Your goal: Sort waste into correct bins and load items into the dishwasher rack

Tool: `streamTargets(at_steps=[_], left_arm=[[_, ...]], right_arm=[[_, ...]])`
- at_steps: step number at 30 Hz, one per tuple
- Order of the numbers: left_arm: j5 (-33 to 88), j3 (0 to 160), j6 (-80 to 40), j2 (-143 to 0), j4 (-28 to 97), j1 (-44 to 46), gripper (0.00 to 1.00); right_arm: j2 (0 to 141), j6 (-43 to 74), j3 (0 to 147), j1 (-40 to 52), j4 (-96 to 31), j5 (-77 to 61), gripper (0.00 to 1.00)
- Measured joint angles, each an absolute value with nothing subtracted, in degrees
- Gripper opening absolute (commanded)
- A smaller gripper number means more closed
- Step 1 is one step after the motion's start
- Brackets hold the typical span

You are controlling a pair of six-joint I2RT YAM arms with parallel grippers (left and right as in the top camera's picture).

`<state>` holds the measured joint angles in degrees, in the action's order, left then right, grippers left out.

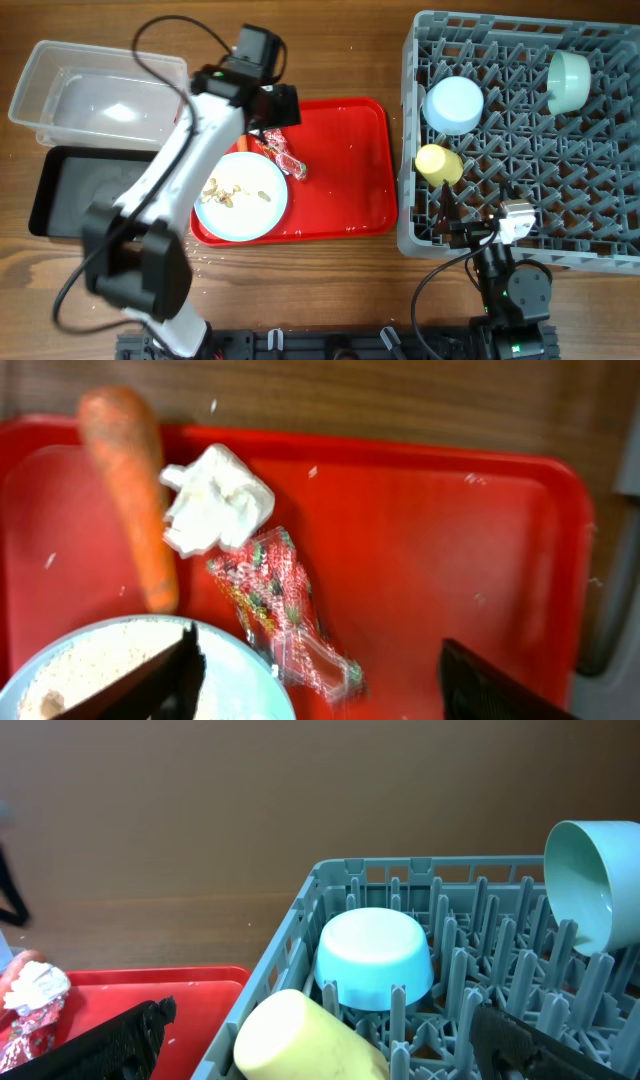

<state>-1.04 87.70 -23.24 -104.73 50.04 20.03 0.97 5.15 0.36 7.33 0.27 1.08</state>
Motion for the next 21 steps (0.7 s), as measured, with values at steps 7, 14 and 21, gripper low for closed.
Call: streamTargets(at_steps=[7,14,21], left_arm=[[-12.5,87.7,-24.3,-121.4,39.7,20.2,0.11],[-11.6,88.2,-26.0,-113.6,48.0,19.9,0.04],[-13.0,90.3,-27.2,-95.0,54.0,5.1,0.08]], right_arm=[[0.9,5.1,0.4,7.3,0.3,1.1,1.0],[0.9,5.1,0.4,7.3,0.3,1.1,1.0],[0.9,5.1,0.4,7.3,0.3,1.1,1.0]])
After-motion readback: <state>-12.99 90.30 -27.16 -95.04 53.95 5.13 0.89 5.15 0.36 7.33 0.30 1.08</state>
